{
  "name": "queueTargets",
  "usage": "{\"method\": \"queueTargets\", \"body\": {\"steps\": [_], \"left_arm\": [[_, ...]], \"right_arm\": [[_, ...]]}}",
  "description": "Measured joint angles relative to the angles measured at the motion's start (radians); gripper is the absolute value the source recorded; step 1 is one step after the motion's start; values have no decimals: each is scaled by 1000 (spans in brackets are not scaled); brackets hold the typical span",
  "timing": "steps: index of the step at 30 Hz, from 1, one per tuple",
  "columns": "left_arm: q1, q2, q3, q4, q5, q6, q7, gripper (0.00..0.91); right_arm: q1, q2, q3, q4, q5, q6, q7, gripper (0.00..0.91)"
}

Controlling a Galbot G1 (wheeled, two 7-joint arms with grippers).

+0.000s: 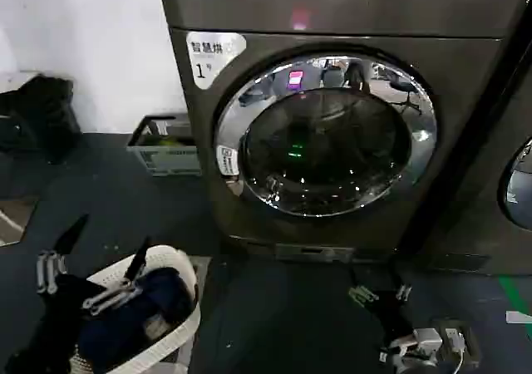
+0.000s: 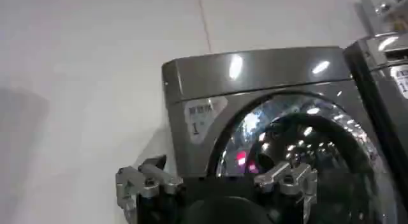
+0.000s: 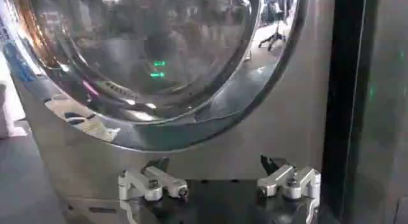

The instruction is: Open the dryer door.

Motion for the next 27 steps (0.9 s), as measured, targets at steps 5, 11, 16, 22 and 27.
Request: {"method": "queueTargets", "body": {"steps": [5, 11, 16, 22, 27], "left_arm": [[-5, -1, 1, 0, 3, 33, -3, 907], [-12, -7, 3, -3, 16, 74, -16, 907], [-14, -13, 3, -13, 24, 109, -15, 907], [-17, -24, 4, -13, 25, 121, -13, 907], [-11, -26, 1, -16, 25, 131, -8, 907]], "right_arm": [[32, -56, 5, 37, 75, -52, -64, 907], [108, -169, -12, 74, 131, -98, -139, 907], [204, -287, -45, 64, 154, -102, -226, 907], [321, -408, -109, 12, 181, -105, -277, 907], [429, -469, -194, -40, 189, -125, -284, 907]]}}
